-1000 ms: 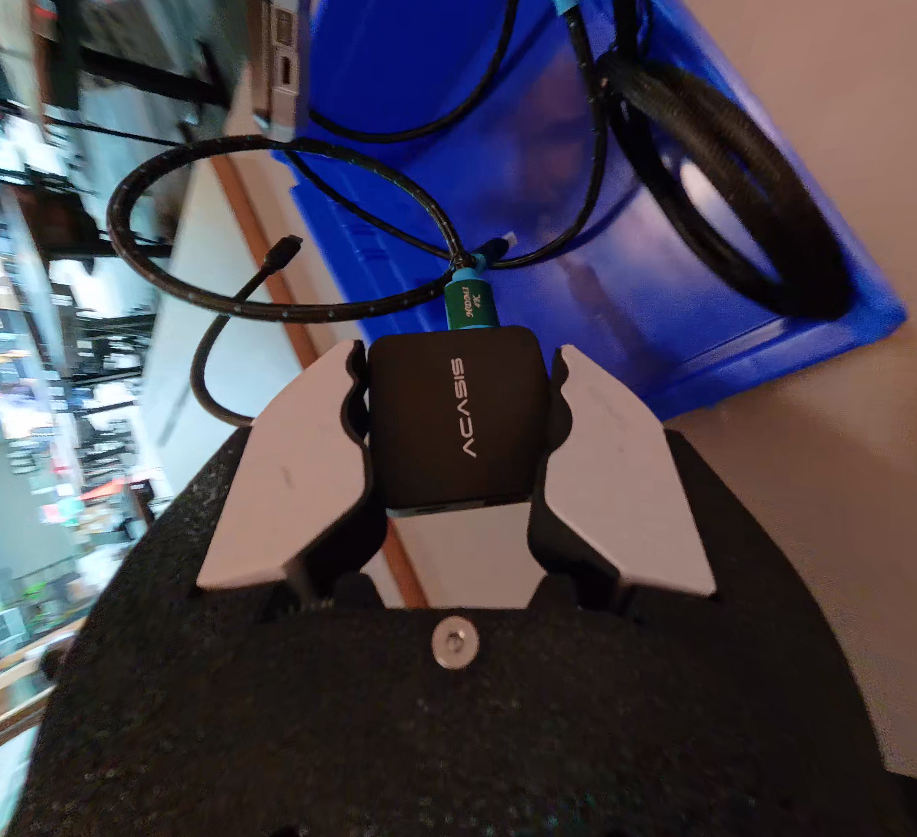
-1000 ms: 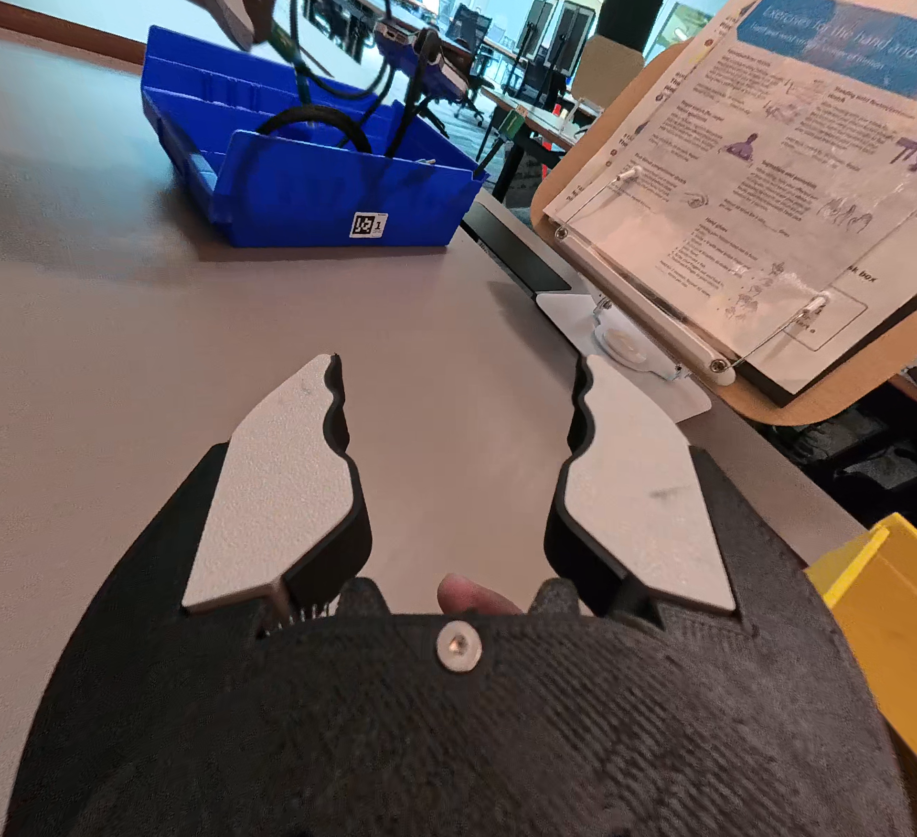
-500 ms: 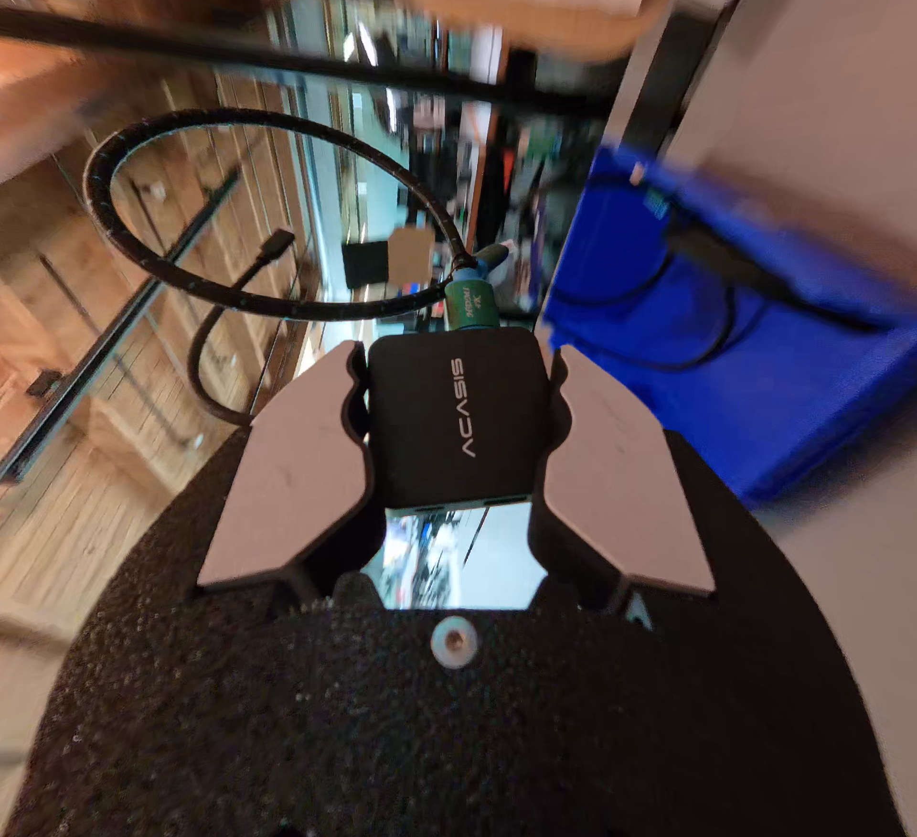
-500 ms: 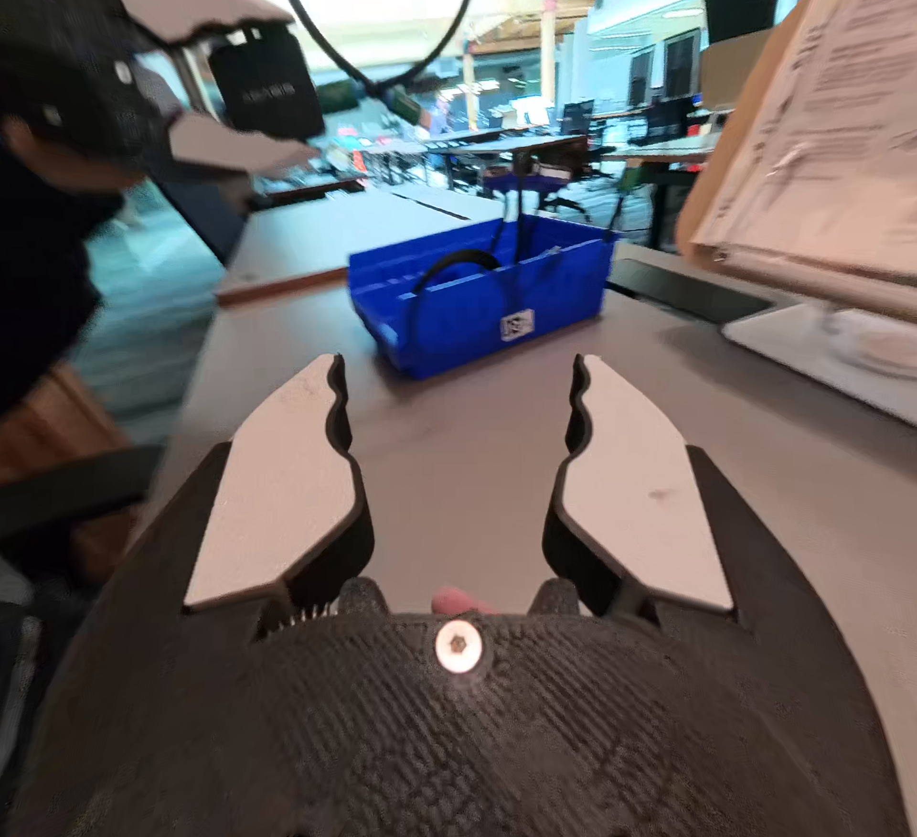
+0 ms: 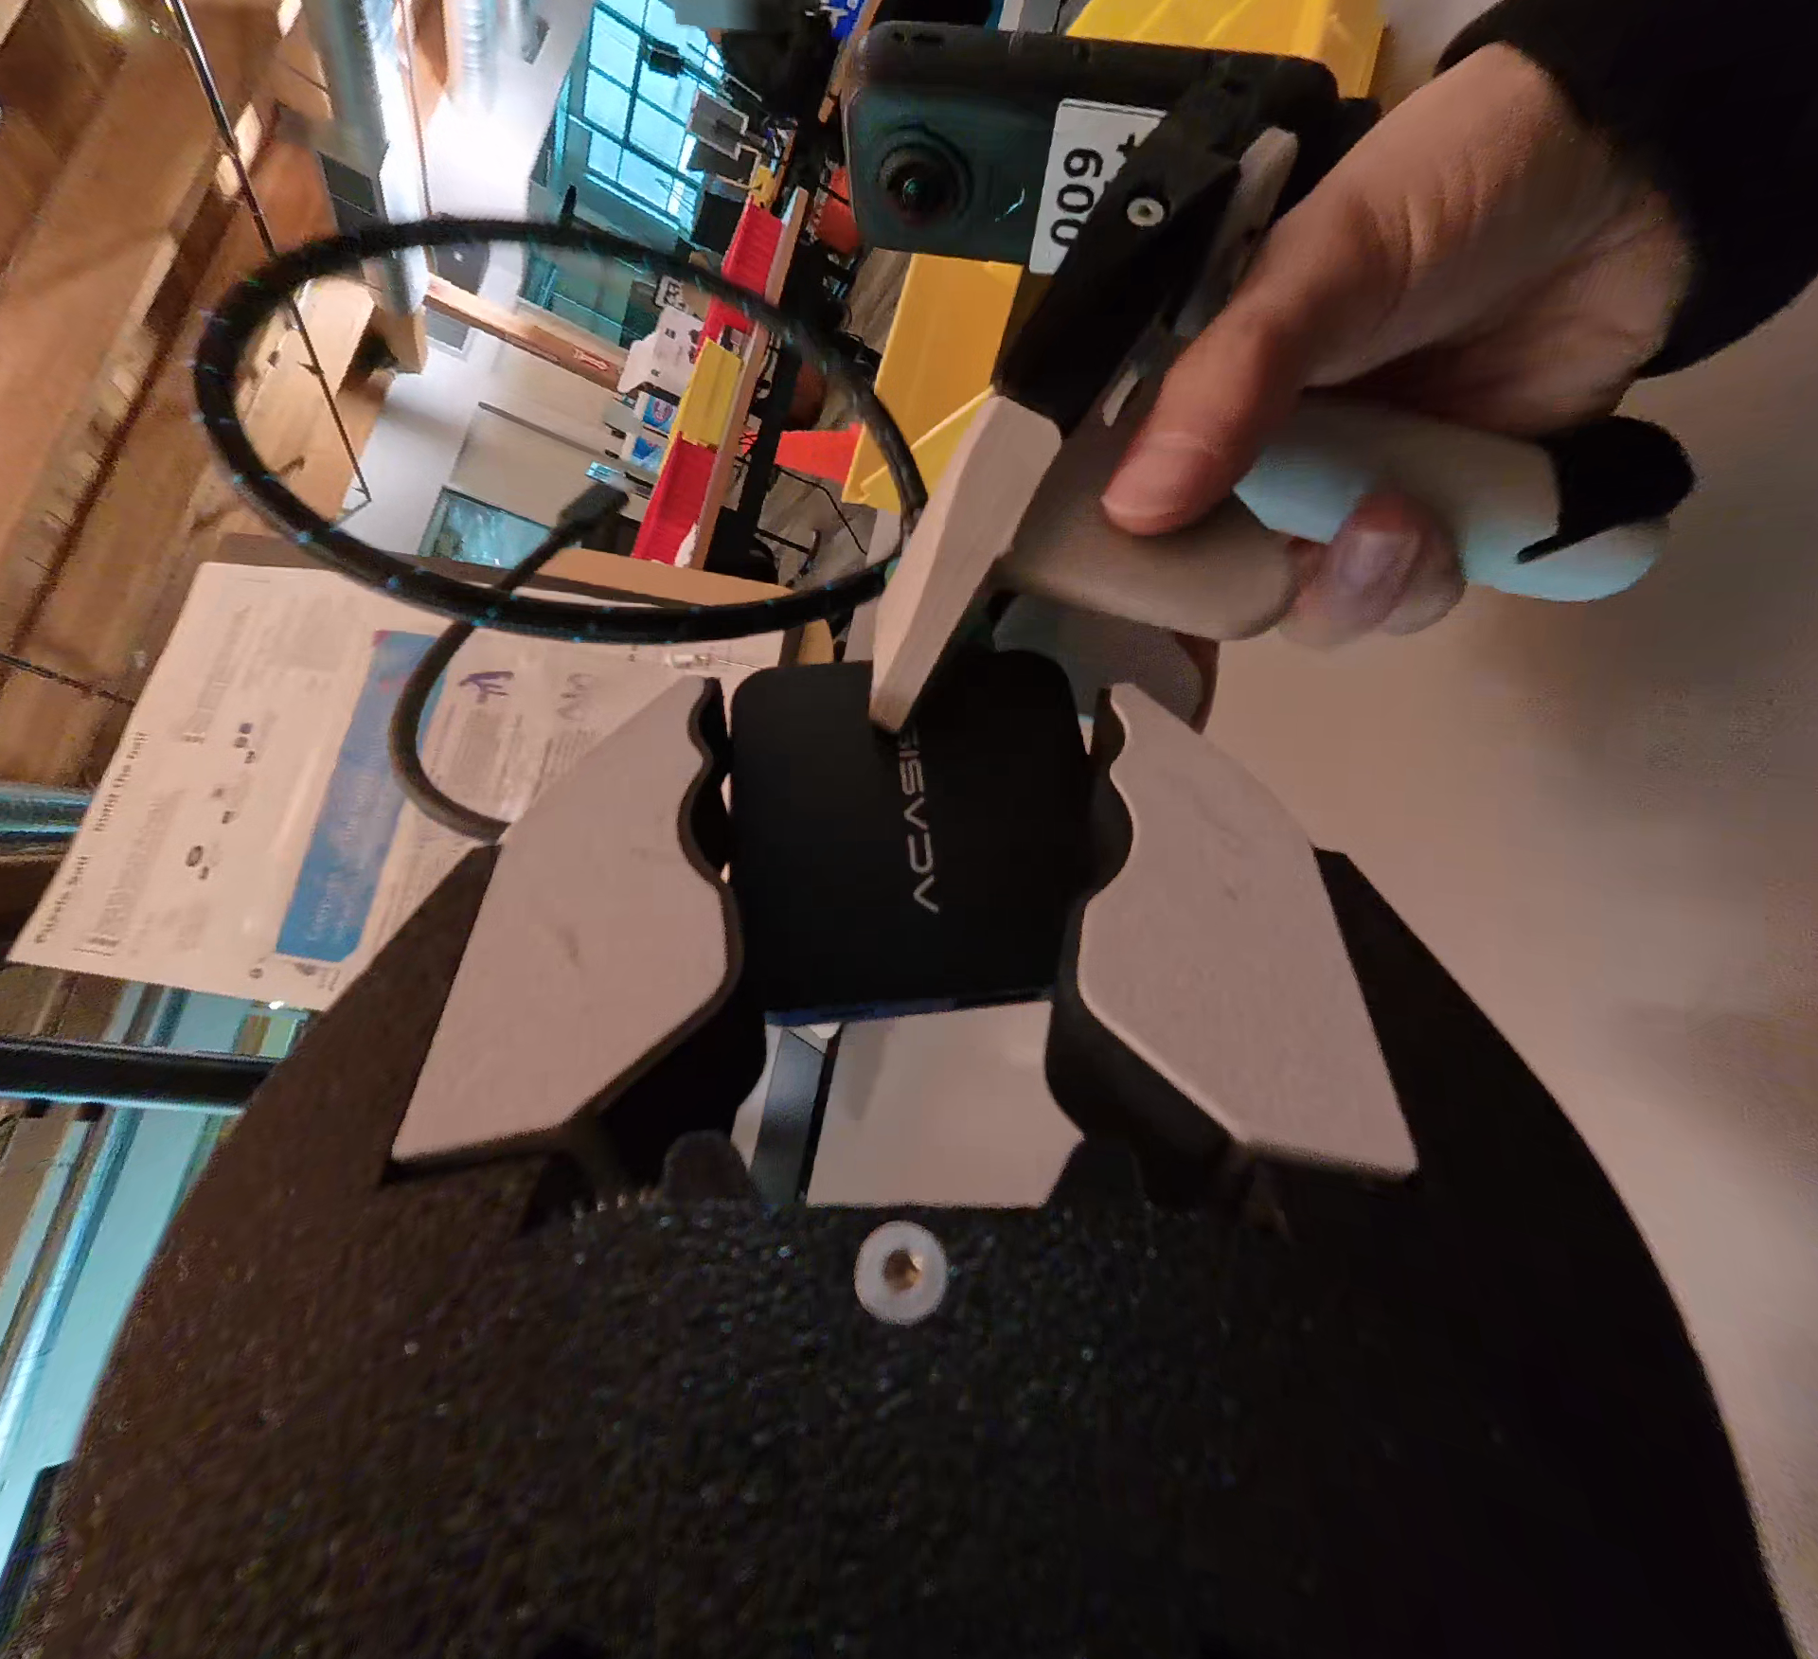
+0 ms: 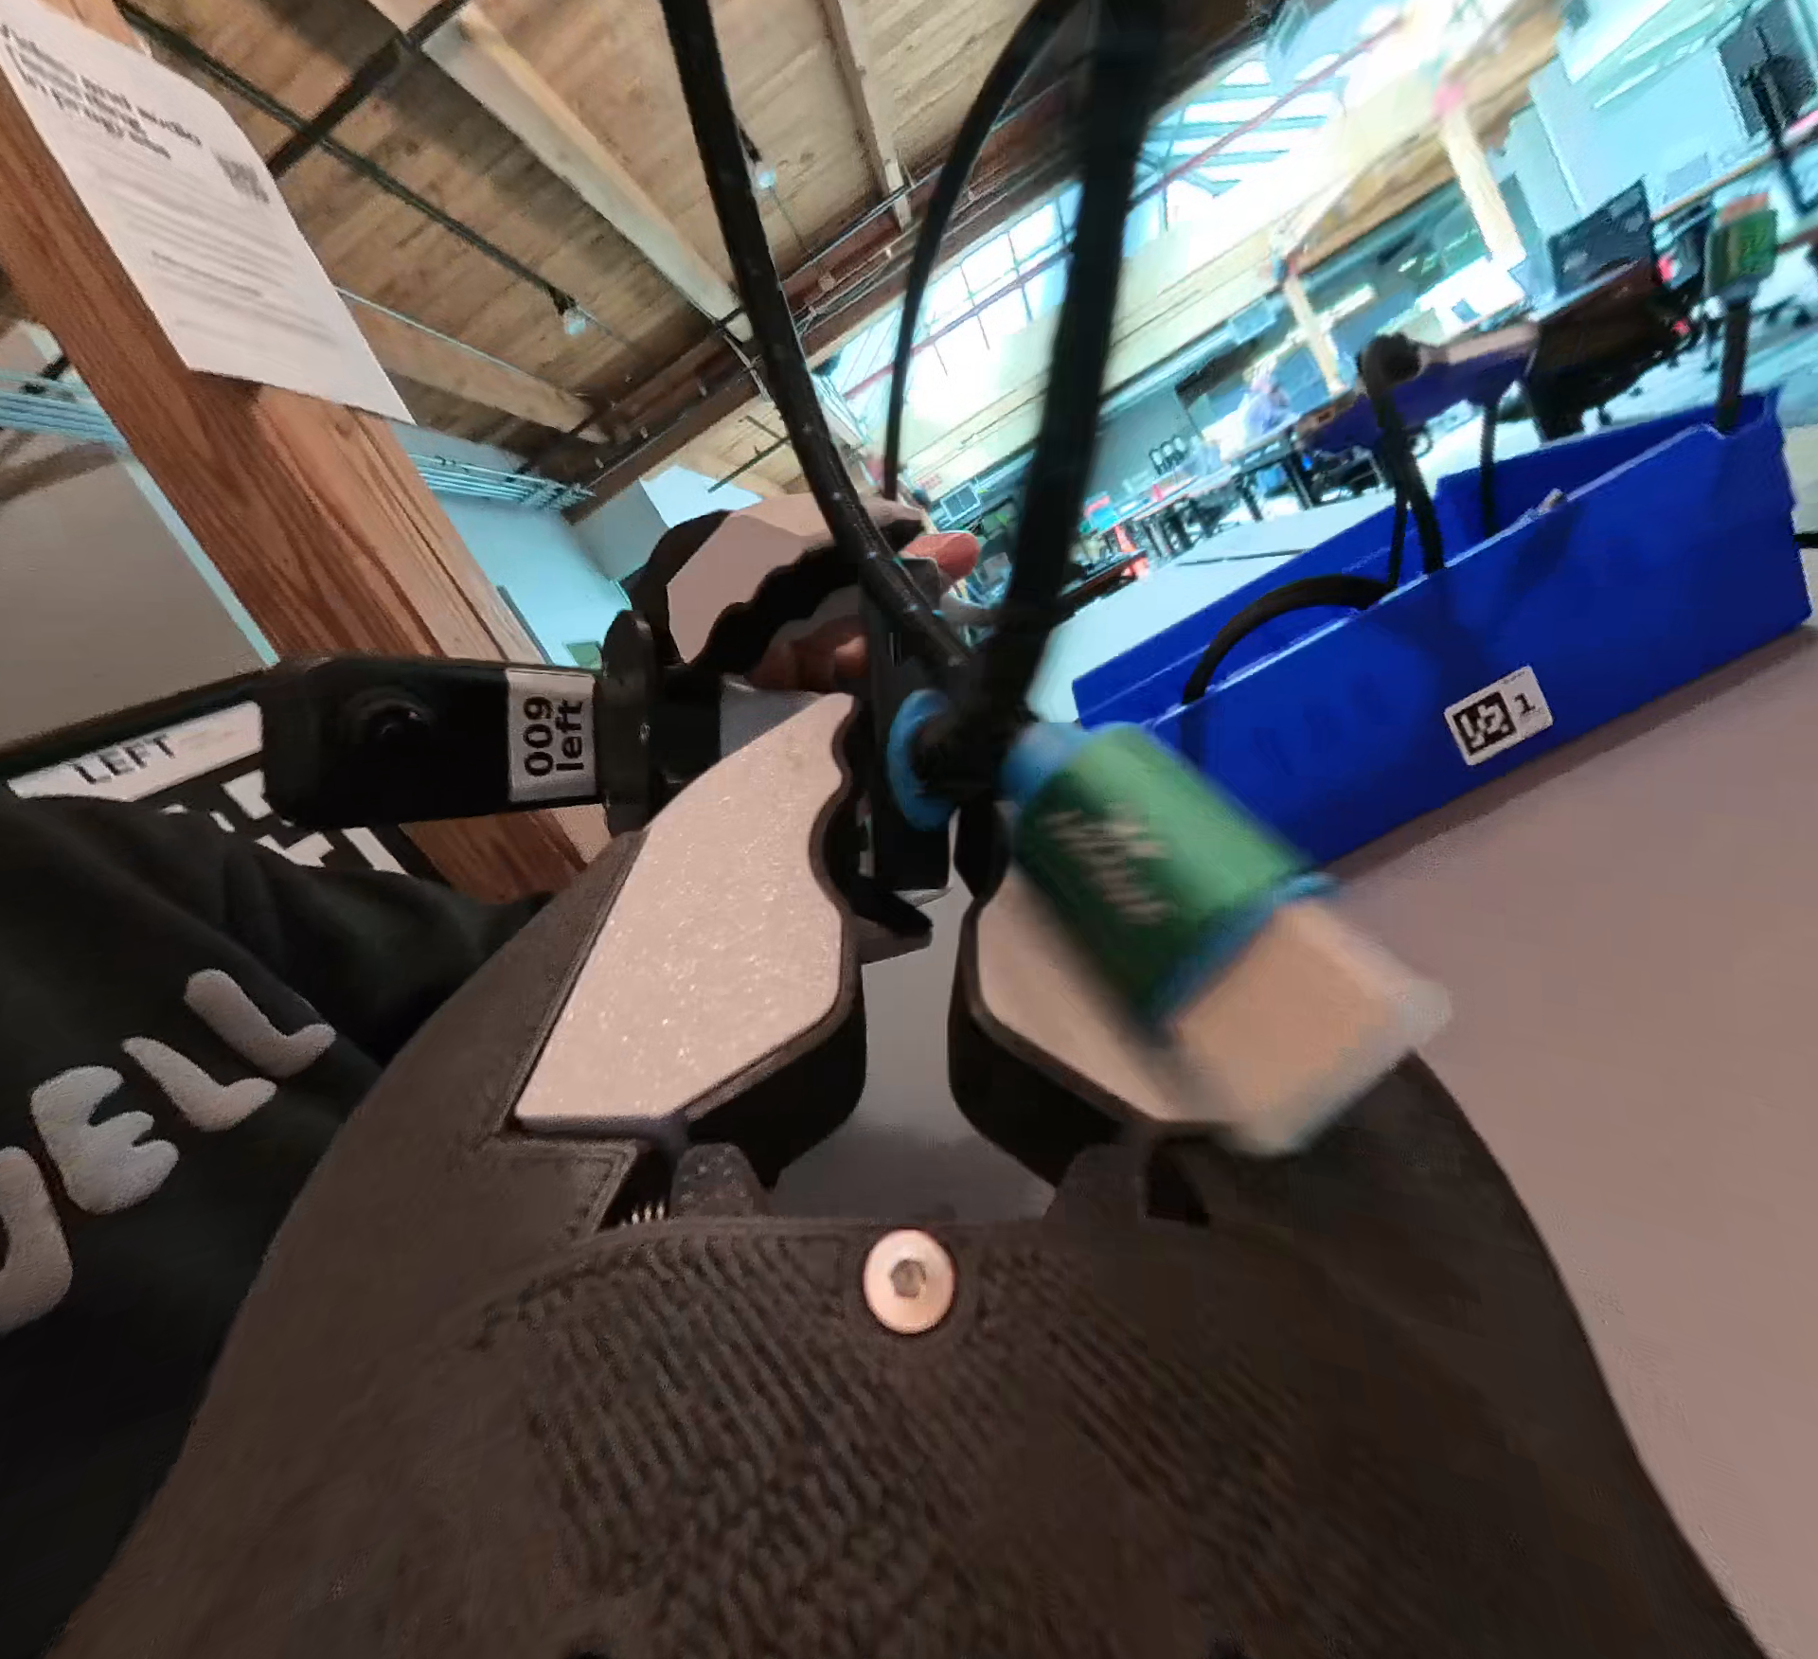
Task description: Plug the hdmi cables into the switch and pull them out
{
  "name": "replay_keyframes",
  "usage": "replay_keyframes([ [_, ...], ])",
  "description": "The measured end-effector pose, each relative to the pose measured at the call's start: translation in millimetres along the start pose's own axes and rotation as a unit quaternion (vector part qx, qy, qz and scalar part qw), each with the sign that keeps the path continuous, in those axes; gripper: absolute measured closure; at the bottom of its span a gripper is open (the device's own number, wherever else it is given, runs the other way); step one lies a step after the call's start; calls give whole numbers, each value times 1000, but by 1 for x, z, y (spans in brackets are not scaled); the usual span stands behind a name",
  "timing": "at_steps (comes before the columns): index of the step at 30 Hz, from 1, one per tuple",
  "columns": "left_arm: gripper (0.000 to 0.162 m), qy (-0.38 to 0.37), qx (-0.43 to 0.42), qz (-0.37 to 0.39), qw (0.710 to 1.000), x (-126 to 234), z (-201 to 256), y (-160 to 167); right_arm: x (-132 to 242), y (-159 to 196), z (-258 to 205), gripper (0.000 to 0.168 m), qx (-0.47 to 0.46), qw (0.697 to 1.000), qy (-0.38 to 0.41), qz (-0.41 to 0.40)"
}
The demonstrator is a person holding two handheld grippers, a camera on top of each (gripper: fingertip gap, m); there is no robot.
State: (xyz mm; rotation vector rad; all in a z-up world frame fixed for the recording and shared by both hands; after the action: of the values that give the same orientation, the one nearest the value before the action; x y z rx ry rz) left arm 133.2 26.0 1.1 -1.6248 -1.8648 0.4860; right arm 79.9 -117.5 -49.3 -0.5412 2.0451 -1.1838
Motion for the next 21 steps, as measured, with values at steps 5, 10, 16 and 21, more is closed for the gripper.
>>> replay_keyframes([
  [5, 96, -55, 21, 72, 996, -6, -2, 9, 19, -1, 19, 153, -105, 991, 58, 60],
  [10, 89, 4, 188, 119, 975, -8, -11, 26, 26, 7, 29, 152, -191, 978, 34, 74],
  [16, 96, 80, 260, 141, 952, -2, -7, 53, 14, 15, 23, 153, -194, 981, 11, 18],
  [21, 92, 103, 271, 153, 945, 2, 1, 68, 11, 28, 27, 154, -243, 970, 10, 9],
])
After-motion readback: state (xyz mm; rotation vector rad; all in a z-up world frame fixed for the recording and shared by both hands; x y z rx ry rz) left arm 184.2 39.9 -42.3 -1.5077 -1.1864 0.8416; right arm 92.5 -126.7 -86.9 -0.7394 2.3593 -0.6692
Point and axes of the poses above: each gripper's, where its closed fingertips meet, x back along the fingers, y out of its underside, z = x × y across the jaws, the point moved 10 cm from there along x, back along the fingers, and after that the axes turned 12 degrees about x, right-handed, at the moved point
